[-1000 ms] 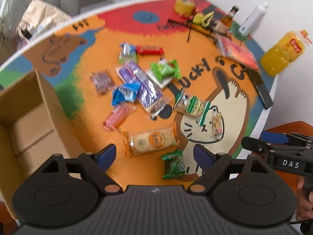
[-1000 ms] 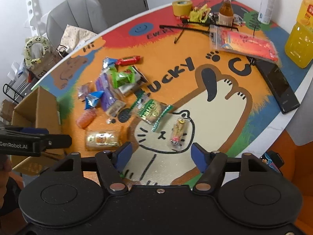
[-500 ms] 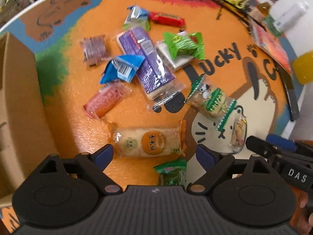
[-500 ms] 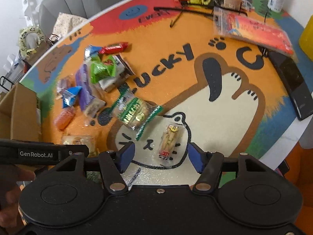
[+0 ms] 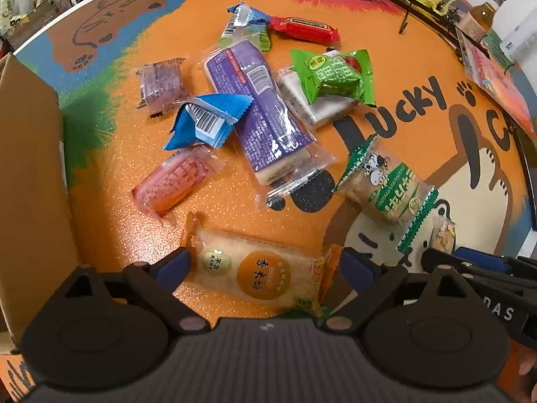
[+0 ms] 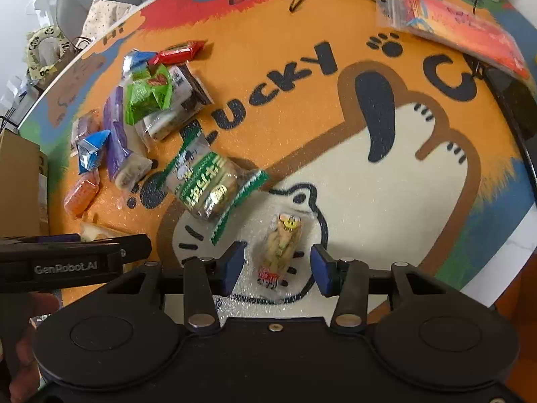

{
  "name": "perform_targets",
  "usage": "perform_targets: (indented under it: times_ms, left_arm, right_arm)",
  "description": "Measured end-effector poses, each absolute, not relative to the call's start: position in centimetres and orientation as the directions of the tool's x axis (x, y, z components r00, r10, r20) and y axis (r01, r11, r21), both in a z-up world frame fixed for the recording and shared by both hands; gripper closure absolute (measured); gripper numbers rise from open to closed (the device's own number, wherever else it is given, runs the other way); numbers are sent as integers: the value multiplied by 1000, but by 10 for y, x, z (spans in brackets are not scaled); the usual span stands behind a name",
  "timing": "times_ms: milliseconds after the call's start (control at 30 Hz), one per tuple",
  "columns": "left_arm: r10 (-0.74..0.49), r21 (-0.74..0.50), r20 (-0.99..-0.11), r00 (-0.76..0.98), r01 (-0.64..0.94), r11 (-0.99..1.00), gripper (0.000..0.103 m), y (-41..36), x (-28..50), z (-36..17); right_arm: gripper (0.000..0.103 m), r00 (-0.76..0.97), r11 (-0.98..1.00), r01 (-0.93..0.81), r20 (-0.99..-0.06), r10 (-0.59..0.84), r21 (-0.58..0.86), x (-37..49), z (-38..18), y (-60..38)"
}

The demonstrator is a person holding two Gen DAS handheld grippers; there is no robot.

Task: Organize snacks
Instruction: 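Grasp the yellow stick snack with the right gripper while the left grasps the cream pastry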

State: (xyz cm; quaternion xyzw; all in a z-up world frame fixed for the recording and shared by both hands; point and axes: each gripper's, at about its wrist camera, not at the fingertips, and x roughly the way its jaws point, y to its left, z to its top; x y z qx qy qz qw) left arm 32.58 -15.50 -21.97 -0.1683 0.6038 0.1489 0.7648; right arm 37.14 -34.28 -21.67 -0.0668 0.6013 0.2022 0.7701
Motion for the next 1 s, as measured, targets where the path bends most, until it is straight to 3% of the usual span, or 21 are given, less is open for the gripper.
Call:
perform_targets:
  times_ms: [167, 300, 767, 800, 900, 1000]
  left_arm:
    - [21, -79, -972, 233, -415, 906, 8, -158, 323, -219]
    - [59, -39, -968, 242, -380, 924, 8, -160, 322, -218]
    - [19, -73, -968, 250, -354, 932, 10, -153, 320, -232]
    - [24, -67, -966, 256, -342, 937, 11, -154, 320, -232]
    - [36, -59, -961, 274, -331, 942, 30, -156, 318, -227]
    - [-13, -115, -957, 291, -335, 935, 40, -152, 315, -219]
  right_arm:
    - [61, 207, 908, -402, -954, 217, 119, 367, -220, -341]
    - [86, 221, 919, -382, -956, 194, 98, 370, -219, -342]
    - [87, 244, 918, -369, -938, 246, 144, 358, -192, -340]
    - [87, 248, 920, -366, -938, 243, 141, 357, -191, -339]
    - [87, 258, 923, -359, -935, 244, 142, 351, -185, -337]
    - [87, 267, 918, -368, -929, 255, 146, 343, -178, -332]
